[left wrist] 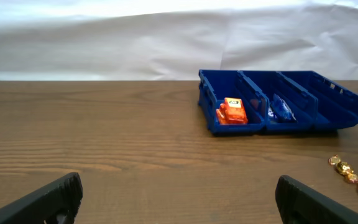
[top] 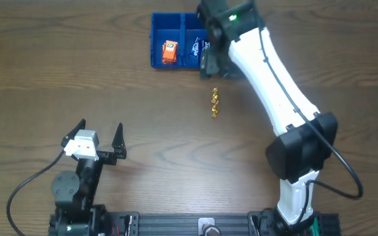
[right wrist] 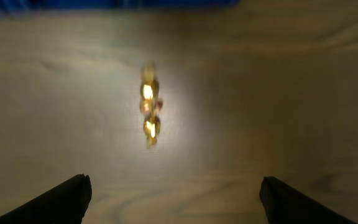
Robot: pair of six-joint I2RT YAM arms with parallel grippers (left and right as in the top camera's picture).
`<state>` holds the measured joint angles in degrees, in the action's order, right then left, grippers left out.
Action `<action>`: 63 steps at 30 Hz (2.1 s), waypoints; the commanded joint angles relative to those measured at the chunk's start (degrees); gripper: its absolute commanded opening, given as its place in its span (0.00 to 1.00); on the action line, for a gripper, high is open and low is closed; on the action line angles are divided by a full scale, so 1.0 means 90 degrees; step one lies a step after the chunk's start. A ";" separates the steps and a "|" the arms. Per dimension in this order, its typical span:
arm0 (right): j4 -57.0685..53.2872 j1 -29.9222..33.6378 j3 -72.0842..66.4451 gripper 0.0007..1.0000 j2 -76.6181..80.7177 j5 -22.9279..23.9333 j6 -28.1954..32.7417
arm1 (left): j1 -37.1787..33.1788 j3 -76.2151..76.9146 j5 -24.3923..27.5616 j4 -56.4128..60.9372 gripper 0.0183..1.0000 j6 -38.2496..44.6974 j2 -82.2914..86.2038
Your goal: Sort Candies Into Trays
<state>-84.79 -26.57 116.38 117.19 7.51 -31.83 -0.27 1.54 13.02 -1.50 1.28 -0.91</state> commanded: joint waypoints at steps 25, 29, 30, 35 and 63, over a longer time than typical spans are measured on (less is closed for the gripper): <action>0.3602 -0.0146 -0.3827 0.81 0.0172 -0.0750 -0.0199 | -0.0007 -0.0141 0.0085 -0.0185 1.00 -0.0066 0.0032; 0.3665 -0.0141 -0.3859 0.79 0.0197 -0.0729 -0.0194 | -0.0007 -0.0141 0.0085 -0.0185 1.00 -0.0066 0.0032; 0.3667 -0.0129 -0.3859 0.77 0.0204 -0.0729 -0.0197 | -0.0007 -0.0141 0.0085 -0.0185 1.00 -0.0066 0.0032; 0.3745 -0.0117 -0.3859 0.60 0.0209 -0.0702 -0.0202 | -0.0007 -0.0141 0.0085 -0.0185 1.00 -0.0066 0.0032; 0.3847 0.0104 -0.3254 0.09 -0.2458 0.0928 0.0277 | -0.0007 -0.0141 0.0085 -0.0185 1.00 -0.0066 0.0032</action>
<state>-51.83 -27.66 82.17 101.03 5.50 -32.93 -0.27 1.54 12.99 -1.48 1.26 -0.91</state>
